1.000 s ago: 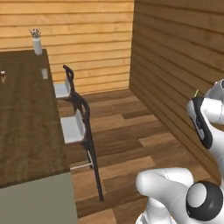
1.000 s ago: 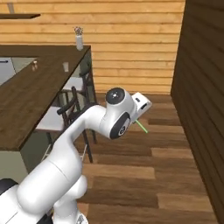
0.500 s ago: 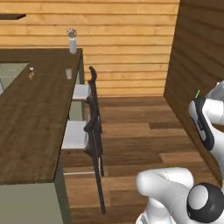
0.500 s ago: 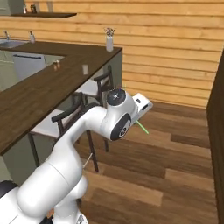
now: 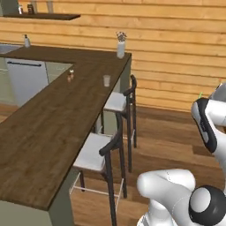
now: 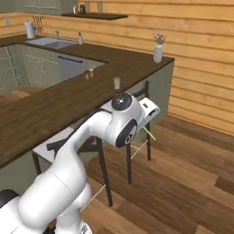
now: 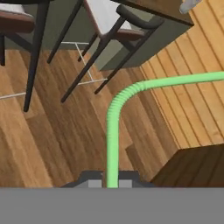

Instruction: Take a straw from the drawer in front and place it inside the glass cup on the dining counter.

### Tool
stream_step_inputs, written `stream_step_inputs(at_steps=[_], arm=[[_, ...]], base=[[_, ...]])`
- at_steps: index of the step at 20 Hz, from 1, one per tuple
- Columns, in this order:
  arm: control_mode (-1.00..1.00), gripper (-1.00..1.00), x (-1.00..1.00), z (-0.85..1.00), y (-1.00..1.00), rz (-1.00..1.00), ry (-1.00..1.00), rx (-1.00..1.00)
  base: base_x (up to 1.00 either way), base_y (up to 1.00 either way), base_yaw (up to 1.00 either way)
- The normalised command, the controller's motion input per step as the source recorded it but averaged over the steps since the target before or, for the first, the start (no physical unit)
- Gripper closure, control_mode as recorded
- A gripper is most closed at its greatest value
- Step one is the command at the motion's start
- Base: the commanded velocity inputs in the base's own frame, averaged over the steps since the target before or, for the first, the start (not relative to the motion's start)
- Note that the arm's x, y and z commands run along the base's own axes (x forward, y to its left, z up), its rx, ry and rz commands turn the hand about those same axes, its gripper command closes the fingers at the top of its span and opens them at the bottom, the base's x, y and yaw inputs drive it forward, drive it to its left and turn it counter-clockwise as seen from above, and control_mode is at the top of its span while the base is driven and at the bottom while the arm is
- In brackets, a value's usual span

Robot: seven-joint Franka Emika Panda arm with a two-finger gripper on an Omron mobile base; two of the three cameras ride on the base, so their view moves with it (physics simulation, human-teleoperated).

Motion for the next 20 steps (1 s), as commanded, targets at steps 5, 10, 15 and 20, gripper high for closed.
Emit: stream_step_inputs(at_steps=[5, 10, 15, 20], arm=[[1.00, 1.00, 0.00, 0.00, 0.00, 0.00, 0.00, 0.00], [1.00, 1.00, 0.00, 0.00, 0.00, 0.00, 0.00, 0.00], [1.00, 1.00, 0.00, 0.00, 0.00, 0.00, 0.00, 0.00], [1.00, 1.00, 0.00, 0.00, 0.00, 0.00, 0.00, 0.00]], base=[[0.80, -0.46, 0.52], [0.70, -0.56, 0.49], [0.57, -0.64, 0.47], [0.36, -0.82, 0.42]])
